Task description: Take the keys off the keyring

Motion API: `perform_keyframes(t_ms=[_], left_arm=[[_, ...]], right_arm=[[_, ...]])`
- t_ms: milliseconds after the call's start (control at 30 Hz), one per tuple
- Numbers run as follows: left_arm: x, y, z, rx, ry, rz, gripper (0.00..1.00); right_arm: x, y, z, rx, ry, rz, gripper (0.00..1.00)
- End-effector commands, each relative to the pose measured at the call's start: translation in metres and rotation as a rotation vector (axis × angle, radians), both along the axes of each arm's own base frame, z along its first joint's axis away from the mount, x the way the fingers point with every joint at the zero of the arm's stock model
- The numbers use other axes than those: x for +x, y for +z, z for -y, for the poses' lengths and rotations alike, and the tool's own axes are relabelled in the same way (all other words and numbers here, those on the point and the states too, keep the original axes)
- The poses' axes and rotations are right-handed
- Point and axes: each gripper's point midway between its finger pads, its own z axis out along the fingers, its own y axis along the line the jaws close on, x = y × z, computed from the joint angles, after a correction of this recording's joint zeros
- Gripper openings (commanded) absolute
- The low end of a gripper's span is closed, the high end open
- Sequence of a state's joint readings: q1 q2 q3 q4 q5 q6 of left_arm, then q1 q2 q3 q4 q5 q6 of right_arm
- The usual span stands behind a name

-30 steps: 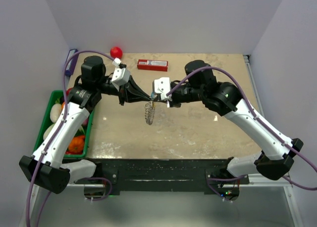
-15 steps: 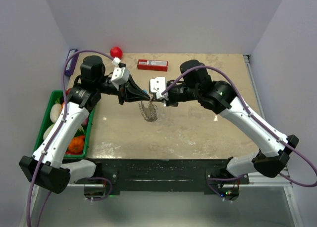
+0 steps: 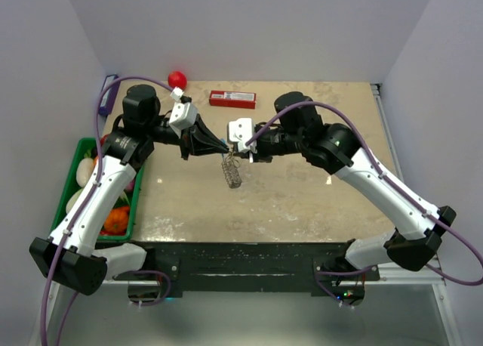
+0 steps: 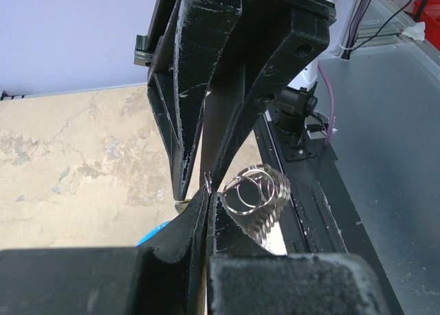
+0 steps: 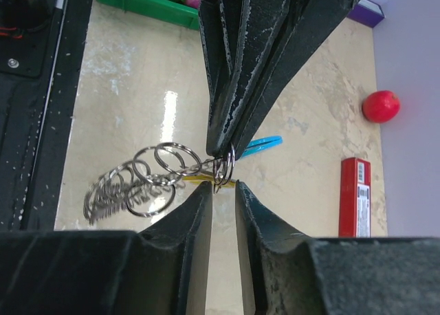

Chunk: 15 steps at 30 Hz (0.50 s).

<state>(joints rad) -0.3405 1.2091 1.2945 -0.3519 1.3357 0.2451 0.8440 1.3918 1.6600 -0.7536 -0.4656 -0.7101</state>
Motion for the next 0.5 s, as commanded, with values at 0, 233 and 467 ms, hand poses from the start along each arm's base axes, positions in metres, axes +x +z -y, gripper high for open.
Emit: perform_keyframes(t_ms=[0,233,467], left_arm=[[-0.007,0.022,-0.002,-0.039,-0.028,0.081,0.0],[-0.008,0.021,-0.002,-0.039,-0.027,0.081,0.0],[-0.008,0.021,-0.002,-0.039,-0.028,0.079,0.0]], right_arm=[[-0.008,0.033,0.012,0.055,-0.013,0.068,0.25],[-0.016,0.044,0.016,0.087,0.002,0.079,0.27],[-0.021,0.048,0.007,0.138,0.029,0.028,0.27]])
